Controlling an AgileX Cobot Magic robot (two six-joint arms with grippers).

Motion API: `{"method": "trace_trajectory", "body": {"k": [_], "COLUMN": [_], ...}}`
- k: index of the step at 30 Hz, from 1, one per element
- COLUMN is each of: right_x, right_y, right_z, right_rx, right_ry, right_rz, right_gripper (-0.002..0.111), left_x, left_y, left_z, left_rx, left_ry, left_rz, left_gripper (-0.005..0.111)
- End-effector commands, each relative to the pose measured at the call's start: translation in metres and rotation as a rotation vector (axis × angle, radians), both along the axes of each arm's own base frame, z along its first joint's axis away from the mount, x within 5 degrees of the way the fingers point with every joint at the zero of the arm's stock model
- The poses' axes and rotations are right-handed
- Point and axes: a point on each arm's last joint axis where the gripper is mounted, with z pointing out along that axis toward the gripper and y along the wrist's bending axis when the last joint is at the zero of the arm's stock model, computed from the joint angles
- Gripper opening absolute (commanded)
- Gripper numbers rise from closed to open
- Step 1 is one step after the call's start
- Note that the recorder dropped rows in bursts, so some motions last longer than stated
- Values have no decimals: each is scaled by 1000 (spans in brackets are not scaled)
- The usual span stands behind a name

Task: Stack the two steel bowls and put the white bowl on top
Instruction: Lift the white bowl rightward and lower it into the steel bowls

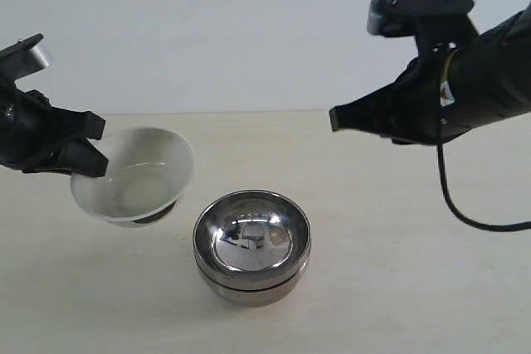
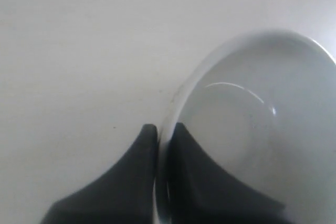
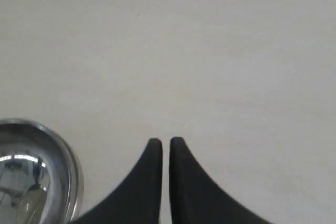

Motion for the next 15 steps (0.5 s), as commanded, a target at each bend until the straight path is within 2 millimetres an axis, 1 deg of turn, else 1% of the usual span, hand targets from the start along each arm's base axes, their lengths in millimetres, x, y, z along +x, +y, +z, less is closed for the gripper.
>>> {"method": "trace_trajectory", "body": {"k": [1,4,7,10,15], "right_x": [-10,-18,-25,-30,-32], "right_y": [-16,-25,-33,-39,-43], "right_z": [31,45,53,56,52], "right_rx": [24,12,2,-25,-76], "right_ry": [-135,-186,-194,-187,-148], "right_rz": [-71,-99,-131,-154,-163], "right_gripper": [0,0,0,0,0], "left_x": [-4,-7,-8,-6,-1], "left_y": [-26,-40,-51,-62,-85], "left_z": [7,8,6,1,-8], "left_rx": [-20,-19,-33,-44,-51], "left_ry": [-46,-59,-46,-12,34], "left_rz": [-50,-88,-113,-123,-177], "left_gripper": [4,4,4,4,4]}}
